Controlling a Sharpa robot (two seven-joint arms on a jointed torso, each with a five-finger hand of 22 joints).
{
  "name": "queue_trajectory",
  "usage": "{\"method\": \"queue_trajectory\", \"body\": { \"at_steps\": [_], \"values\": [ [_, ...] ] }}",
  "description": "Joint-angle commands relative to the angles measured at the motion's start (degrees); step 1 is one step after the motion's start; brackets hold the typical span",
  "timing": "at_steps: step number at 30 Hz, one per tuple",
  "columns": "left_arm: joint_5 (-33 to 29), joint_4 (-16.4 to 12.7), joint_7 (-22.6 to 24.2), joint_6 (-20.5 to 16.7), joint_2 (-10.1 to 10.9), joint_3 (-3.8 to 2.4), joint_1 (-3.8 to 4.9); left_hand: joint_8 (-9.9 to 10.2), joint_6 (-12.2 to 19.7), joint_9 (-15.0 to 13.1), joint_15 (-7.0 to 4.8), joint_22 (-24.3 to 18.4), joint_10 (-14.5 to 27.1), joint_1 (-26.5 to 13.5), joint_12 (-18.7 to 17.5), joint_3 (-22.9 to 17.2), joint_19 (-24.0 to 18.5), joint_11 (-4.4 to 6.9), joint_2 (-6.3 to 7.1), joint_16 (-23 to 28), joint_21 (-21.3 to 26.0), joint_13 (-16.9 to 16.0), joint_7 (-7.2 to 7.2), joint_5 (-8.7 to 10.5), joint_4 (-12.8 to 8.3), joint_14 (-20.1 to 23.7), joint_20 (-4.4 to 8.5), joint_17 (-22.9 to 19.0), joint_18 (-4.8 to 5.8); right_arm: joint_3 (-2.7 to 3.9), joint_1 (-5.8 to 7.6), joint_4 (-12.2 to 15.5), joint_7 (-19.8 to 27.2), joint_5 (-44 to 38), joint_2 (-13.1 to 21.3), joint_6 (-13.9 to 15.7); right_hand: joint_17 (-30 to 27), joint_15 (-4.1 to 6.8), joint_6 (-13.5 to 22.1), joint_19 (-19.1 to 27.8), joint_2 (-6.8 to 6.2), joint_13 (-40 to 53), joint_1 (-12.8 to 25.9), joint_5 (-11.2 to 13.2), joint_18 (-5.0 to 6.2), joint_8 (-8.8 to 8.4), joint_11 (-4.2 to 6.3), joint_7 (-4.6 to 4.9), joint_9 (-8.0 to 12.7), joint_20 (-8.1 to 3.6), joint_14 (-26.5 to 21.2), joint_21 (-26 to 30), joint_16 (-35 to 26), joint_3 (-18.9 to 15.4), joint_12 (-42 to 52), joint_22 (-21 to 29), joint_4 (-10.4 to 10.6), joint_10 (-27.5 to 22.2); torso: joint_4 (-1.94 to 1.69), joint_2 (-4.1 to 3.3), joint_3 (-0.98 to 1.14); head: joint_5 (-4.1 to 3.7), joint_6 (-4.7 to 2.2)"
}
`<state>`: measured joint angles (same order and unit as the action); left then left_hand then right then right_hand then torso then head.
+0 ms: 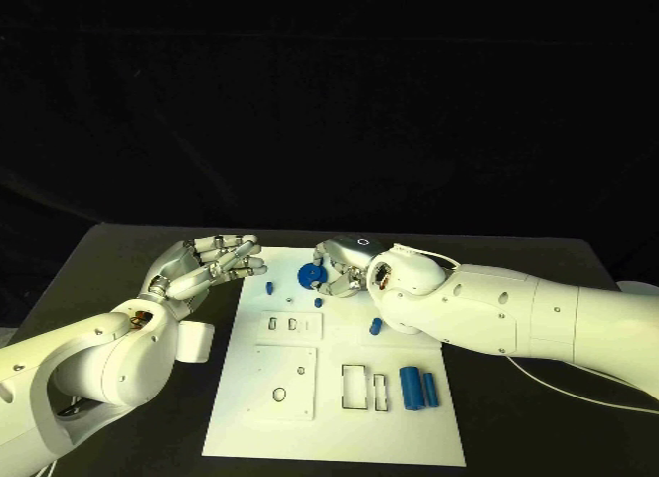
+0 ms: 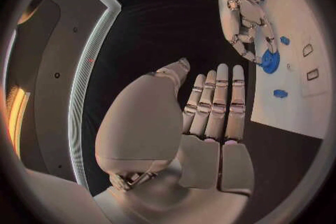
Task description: Assemble the parts on the task board
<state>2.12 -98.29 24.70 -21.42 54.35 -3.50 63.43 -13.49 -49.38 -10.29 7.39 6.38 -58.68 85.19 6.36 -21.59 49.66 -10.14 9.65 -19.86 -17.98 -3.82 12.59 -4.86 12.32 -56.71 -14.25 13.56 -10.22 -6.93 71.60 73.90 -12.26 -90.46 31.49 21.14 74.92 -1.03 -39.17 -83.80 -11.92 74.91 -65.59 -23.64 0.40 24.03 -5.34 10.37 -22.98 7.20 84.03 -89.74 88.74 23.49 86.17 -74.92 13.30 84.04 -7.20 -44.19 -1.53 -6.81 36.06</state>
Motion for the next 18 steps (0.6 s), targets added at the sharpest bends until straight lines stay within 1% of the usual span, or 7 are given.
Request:
{"method": "queue_trajectory", "body": {
  "at_steps": [1, 8, 12, 15, 16, 17, 18],
  "values": [
    [-0.08, -0.10, 0.14, 0.46, -0.07, -0.04, 0.07, 0.25, -0.15, 0.07, -0.06, -0.07, -0.44, -0.62, -0.41, -0.43, 0.48, -0.07, 0.05, -0.34, -0.28, 0.02, 0.99, 0.12, 0.08, -0.25, 0.12, 0.08, -0.32, -0.03, -0.04, 0.42, -0.26, -0.08, 0.32, -0.74, 10.94, -0.29, -0.33, -6.20, 0.19, 10.65, 0.13, -0.33, -0.40, -0.32, -0.11, -0.05, 0.06, 0.26, 5.04, -0.26, 0.16, 0.24, 0.08, -15.08, 0.18, 2.55, -0.06, -0.03, 0.00, -0.03, -0.01],
    [-0.08, -0.04, 0.16, 0.46, -0.05, -0.04, 0.06, 0.25, -0.15, 0.07, -0.06, -0.07, -0.44, -0.62, -0.41, -0.43, 0.48, -0.07, 0.05, -0.34, -0.28, 0.02, 0.99, 0.12, 0.08, -0.25, 0.12, 0.08, -0.32, -0.02, -0.12, 2.22, -0.21, -0.02, 1.86, 0.88, 10.93, -0.27, -0.48, -6.20, 0.30, 10.83, 0.15, -0.58, -0.40, -0.32, -0.09, -0.08, 0.08, 0.25, 5.04, -0.26, 0.15, 0.32, 0.23, -15.08, 0.24, 2.70, 0.02, 0.01, -0.01, 0.05, -0.06],
    [-0.08, 0.01, 0.18, 0.44, 0.04, -0.04, 0.06, 0.25, -0.15, 0.07, -0.06, -0.07, -0.44, -0.62, -0.41, -0.43, 0.48, -0.07, 0.05, -0.34, -0.28, 0.02, 0.99, 0.12, 0.08, -0.25, 0.12, 0.08, -0.32, 0.06, -0.09, 4.32, 0.08, 0.52, 4.05, 3.42, 10.90, -0.26, -0.58, -6.20, 0.37, 10.90, 0.15, -0.70, -0.40, -0.30, -0.07, -0.10, 0.09, 0.24, 5.04, -0.26, 0.15, 0.38, 0.29, -15.08, 0.26, 2.75, 0.06, 0.06, -0.01, 0.18, -0.08],
    [-0.08, 0.10, 0.18, 0.42, 0.18, -0.04, 0.06, 0.25, -0.15, 0.07, -0.06, -0.07, -0.44, -0.62, -0.41, -0.43, 0.48, -0.07, 0.05, -0.34, -0.28, 0.02, 0.99, 0.12, 0.08, -0.25, 0.12, 0.08, -0.32, 0.28, 0.19, 6.60, 1.39, 2.06, 6.83, 6.70, 10.64, -0.19, -0.84, -6.20, 0.42, 10.91, -0.36, -0.91, -0.40, -0.35, -0.01, -0.18, 0.16, 0.19, 4.98, -0.26, 0.08, 0.74, 0.30, -15.08, -0.08, 2.78, 0.36, 0.18, 0.02, 0.28, -0.22],
    [-0.08, 0.13, 0.19, 0.41, 0.20, -0.04, 0.06, 0.25, -0.15, 0.07, -0.06, -0.07, -0.44, -0.62, -0.41, -0.43, 0.48, -0.07, 0.05, -0.34, -0.28, 0.02, 0.99, 0.12, 0.08, -0.25, 0.12, 0.08, -0.32, 0.34, 0.35, 7.24, 2.06, 2.87, 7.71, 7.40, 10.47, -0.16, -0.95, -6.20, 0.35, 10.85, -0.67, -0.84, -0.40, -0.39, 0.03, -0.18, 0.20, 0.17, 4.94, -0.26, 0.03, 0.88, 0.25, -15.08, -0.33, 2.74, 0.37, 0.20, 0.02, 0.20, -0.33],
    [-0.08, 0.18, 0.20, 0.41, 0.23, -0.04, 0.06, 0.25, -0.15, 0.07, -0.06, -0.07, -0.44, -0.62, -0.41, -0.43, 0.48, -0.07, 0.05, -0.34, -0.28, 0.02, 0.99, 0.12, 0.08, -0.25, 0.12, 0.08, -0.32, 0.41, 0.62, 8.02, 3.19, 4.09, 8.86, 7.99, 10.47, -0.16, -0.95, -6.20, 0.35, 10.85, -0.67, -0.84, -0.40, -0.39, 0.03, -0.18, 0.20, 0.17, 4.94, -0.26, 0.03, 0.88, 0.25, -15.08, -0.33, 2.74, 0.44, 0.21, 0.08, 0.20, -0.37],
    [-0.08, 0.22, 0.21, 0.40, 0.24, -0.04, 0.06, 0.25, -0.15, 0.07, -0.06, -0.07, -0.44, -0.62, -0.41, -0.43, 0.48, -0.07, 0.05, -0.34, -0.28, 0.02, 0.99, 0.12, 0.08, -0.25, 0.12, 0.08, -0.32, 0.45, 0.86, 8.64, 4.24, 5.21, 9.79, 8.23, 10.28, -0.10, -1.23, -6.20, 0.25, 10.76, -1.35, 0.11, -0.40, -0.46, 0.05, -0.20, 0.30, 0.13, 4.89, -0.26, -0.03, 1.19, 0.16, -15.08, -0.89, 2.67, 0.57, 0.26, 0.12, 0.23, -0.42]
  ]
}}
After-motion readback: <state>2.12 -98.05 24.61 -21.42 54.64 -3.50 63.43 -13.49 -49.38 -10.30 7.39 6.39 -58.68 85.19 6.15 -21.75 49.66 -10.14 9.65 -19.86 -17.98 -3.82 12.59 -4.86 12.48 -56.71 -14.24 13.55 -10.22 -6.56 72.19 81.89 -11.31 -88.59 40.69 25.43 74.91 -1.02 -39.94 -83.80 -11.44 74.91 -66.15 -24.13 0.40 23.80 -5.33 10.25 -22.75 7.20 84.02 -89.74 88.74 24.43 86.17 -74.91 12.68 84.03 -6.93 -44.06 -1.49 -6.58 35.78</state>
